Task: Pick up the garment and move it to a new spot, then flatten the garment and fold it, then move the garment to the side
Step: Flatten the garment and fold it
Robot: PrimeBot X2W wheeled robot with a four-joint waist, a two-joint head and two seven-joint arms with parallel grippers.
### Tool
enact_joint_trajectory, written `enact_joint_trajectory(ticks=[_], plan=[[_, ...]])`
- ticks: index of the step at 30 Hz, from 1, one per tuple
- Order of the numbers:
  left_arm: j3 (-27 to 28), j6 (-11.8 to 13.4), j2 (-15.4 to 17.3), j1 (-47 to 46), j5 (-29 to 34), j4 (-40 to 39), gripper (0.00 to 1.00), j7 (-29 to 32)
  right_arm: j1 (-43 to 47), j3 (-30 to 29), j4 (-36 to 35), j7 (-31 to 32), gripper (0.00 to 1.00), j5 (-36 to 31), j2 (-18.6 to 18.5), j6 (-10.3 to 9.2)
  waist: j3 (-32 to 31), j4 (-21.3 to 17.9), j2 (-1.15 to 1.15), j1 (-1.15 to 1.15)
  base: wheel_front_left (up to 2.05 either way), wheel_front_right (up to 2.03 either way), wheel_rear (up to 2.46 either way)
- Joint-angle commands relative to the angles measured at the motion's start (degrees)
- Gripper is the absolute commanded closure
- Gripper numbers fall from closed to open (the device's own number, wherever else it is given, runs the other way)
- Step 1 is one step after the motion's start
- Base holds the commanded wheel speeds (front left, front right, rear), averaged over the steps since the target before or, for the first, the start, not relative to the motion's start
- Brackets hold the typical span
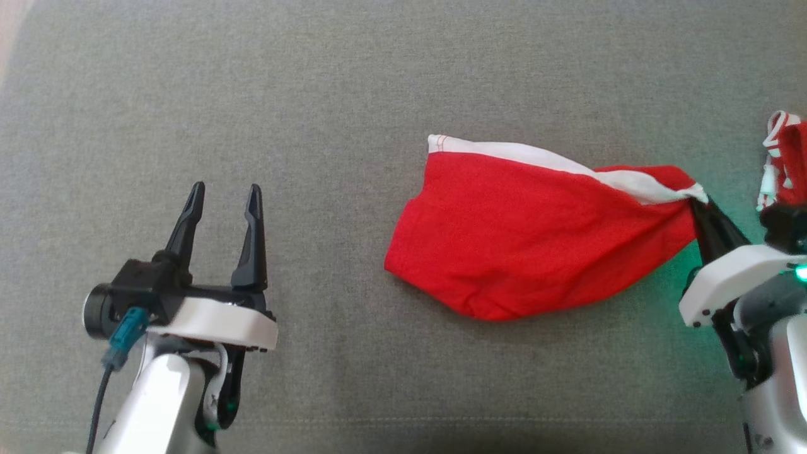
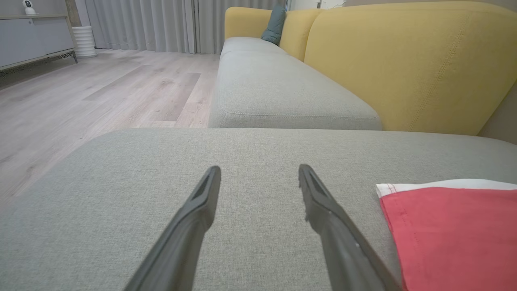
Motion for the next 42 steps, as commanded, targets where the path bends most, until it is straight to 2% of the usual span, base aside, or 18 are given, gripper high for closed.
enact_joint_trajectory(ticks=[1, 2, 3, 4, 10, 18, 28, 42], plan=[[2.42, -0.05, 0.48, -2.69, 0.60, -1.39, 0.00, -0.68, -2.03, 0.39, -0.62, -1.40, 1.00, -0.55, -0.59, -0.05, 0.18, 0.05, 0.00, 0.00, 0.00, 0.00, 0.00], [2.48, 0.01, 0.37, -2.65, 0.63, -1.29, 0.00, -0.68, -2.43, 0.33, 0.15, -1.92, 0.79, -0.87, -0.35, -0.05, 0.20, 0.04, 0.00, 0.00, 0.00, 0.00, 0.00], [2.54, 0.05, 0.28, -2.59, 0.67, -1.23, 0.00, -0.68, -2.73, 0.28, 0.88, -2.39, 0.03, -1.06, -0.06, -0.05, 0.16, 0.01, 0.00, 0.00, 0.00, 0.00, 0.00], [2.63, 0.06, 0.22, -2.50, 0.70, -1.18, 0.00, -0.68, -3.01, 0.25, 1.35, -3.21, 0.00, -1.19, 0.24, -0.05, 0.11, -0.04, 0.00, 0.00, 0.00, 0.00, 0.00], [3.31, 0.13, -0.01, -1.11, 0.70, -0.93, 0.00, -0.69, -2.11, 1.57, 1.39, -7.64, 0.00, -1.17, 1.65, -0.05, -1.12, -0.82, 0.00, 0.00, 0.00, 0.00, 0.00], [4.03, 0.30, 0.07, 1.04, 0.81, -1.03, 0.00, -0.69, 2.78, 6.09, -8.95, -11.77, 0.00, -1.49, 2.70, -0.05, -3.29, -1.74, 0.00, 0.00, 0.00, 0.00, 0.00], [3.60, 0.57, 0.32, 3.82, 0.90, -0.90, 0.00, -0.70, 7.63, 8.08, -18.57, -10.59, 0.00, -1.56, 5.04, -0.05, -5.90, -2.54, 0.00, 0.00, 0.00, 0.00, 0.00], [3.08, 0.85, 0.89, 3.90, 0.63, -1.33, 0.00, -0.40, 8.79, 8.13, -20.73, -9.43, 0.00, -1.19, 5.87, -0.05, -5.65, -2.32, 0.00, 0.00, 0.00, 0.00, 0.00]])
